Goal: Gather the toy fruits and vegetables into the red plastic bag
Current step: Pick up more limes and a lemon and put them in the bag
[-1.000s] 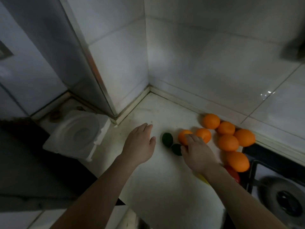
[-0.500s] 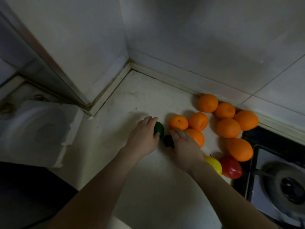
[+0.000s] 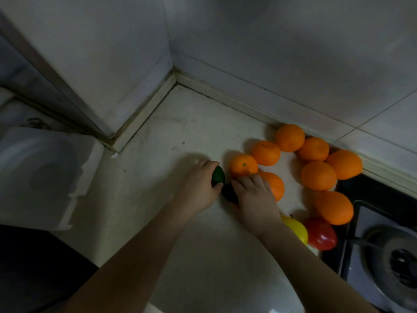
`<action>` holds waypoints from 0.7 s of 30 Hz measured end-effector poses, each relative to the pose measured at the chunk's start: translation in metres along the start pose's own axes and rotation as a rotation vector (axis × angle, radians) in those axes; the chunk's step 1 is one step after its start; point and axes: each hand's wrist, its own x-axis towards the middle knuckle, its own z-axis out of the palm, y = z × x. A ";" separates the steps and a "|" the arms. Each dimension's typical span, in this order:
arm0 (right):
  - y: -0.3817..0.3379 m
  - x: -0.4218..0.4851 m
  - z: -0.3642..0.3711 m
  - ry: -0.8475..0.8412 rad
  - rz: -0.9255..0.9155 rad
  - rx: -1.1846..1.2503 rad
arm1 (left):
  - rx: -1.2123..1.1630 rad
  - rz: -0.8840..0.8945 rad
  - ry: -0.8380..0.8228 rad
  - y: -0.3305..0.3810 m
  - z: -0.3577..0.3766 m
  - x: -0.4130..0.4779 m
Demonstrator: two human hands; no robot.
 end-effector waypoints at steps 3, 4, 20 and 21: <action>0.001 -0.001 -0.003 0.008 -0.001 0.046 | -0.004 0.001 0.020 -0.001 -0.003 -0.001; 0.002 -0.001 -0.004 0.013 -0.004 0.062 | -0.004 0.005 0.030 0.000 -0.005 -0.002; -0.003 -0.028 -0.068 0.136 -0.035 0.162 | 0.046 0.064 0.192 0.042 -0.065 -0.050; -0.004 -0.031 -0.075 0.152 -0.032 0.168 | 0.046 0.069 0.203 0.047 -0.069 -0.056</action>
